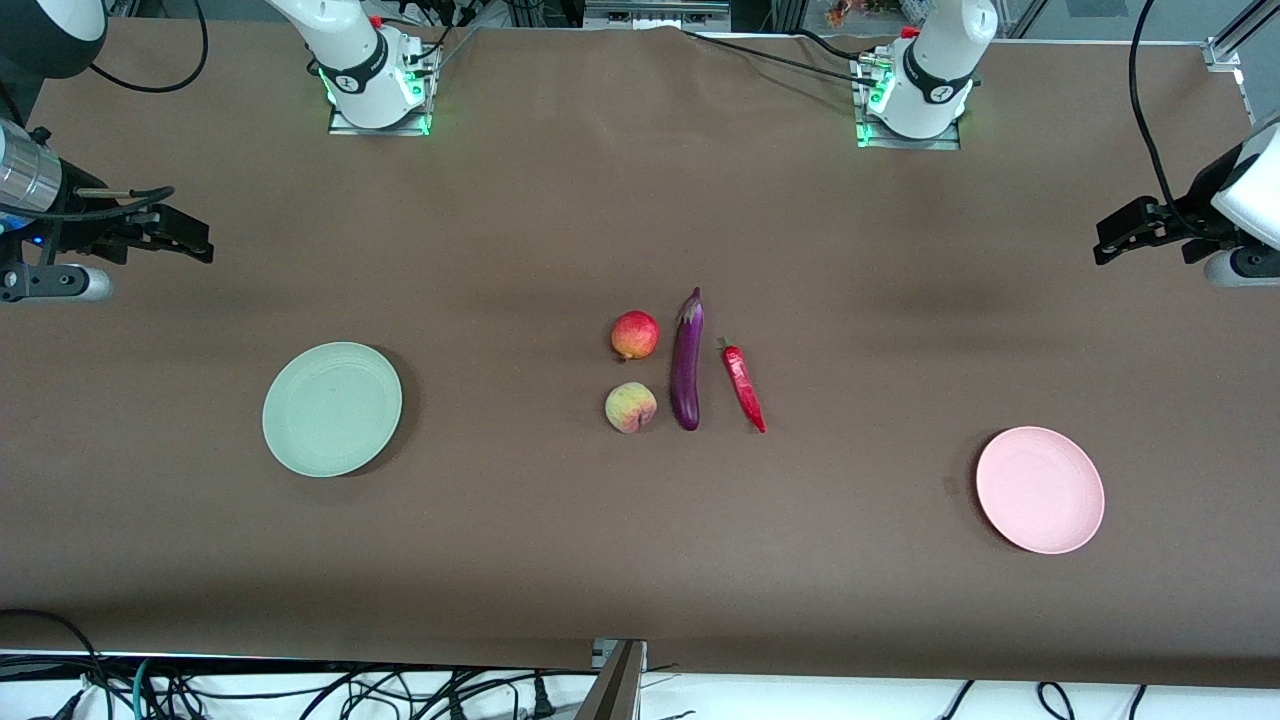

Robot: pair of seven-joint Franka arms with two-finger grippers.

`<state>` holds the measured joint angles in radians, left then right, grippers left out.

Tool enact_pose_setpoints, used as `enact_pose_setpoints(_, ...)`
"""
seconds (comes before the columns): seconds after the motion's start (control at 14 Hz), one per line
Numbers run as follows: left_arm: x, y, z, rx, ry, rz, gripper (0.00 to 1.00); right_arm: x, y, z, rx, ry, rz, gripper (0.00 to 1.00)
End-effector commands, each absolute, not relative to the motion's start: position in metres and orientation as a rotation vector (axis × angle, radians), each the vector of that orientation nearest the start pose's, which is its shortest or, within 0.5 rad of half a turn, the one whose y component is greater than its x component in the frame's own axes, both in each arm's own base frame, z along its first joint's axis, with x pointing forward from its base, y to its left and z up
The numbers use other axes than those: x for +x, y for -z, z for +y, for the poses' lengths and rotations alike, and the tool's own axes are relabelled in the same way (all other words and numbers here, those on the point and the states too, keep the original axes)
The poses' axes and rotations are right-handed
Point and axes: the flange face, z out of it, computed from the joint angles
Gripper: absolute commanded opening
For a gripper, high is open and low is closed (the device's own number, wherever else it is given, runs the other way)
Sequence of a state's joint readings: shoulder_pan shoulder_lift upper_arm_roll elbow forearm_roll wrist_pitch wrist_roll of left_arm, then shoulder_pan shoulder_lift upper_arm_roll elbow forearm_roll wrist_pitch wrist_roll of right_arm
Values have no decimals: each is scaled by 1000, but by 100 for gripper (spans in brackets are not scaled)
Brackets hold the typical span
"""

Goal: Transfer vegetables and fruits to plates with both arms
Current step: 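Reach the left gripper down toward the red chili pepper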

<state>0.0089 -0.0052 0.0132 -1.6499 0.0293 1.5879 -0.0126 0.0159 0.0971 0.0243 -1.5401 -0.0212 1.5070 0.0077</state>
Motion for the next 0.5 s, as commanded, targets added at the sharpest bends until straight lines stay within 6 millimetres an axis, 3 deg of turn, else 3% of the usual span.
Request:
enact_pose_setpoints(0.0, 551, -595, 15, -3086, -83, -51, 100, 573, -586, 21, -3141, -186, -39, 100)
enact_pose_setpoints(0.43, 552, -598, 15, -3089, -76, -59, 100, 573, -586, 21, -3143, -186, -39, 100)
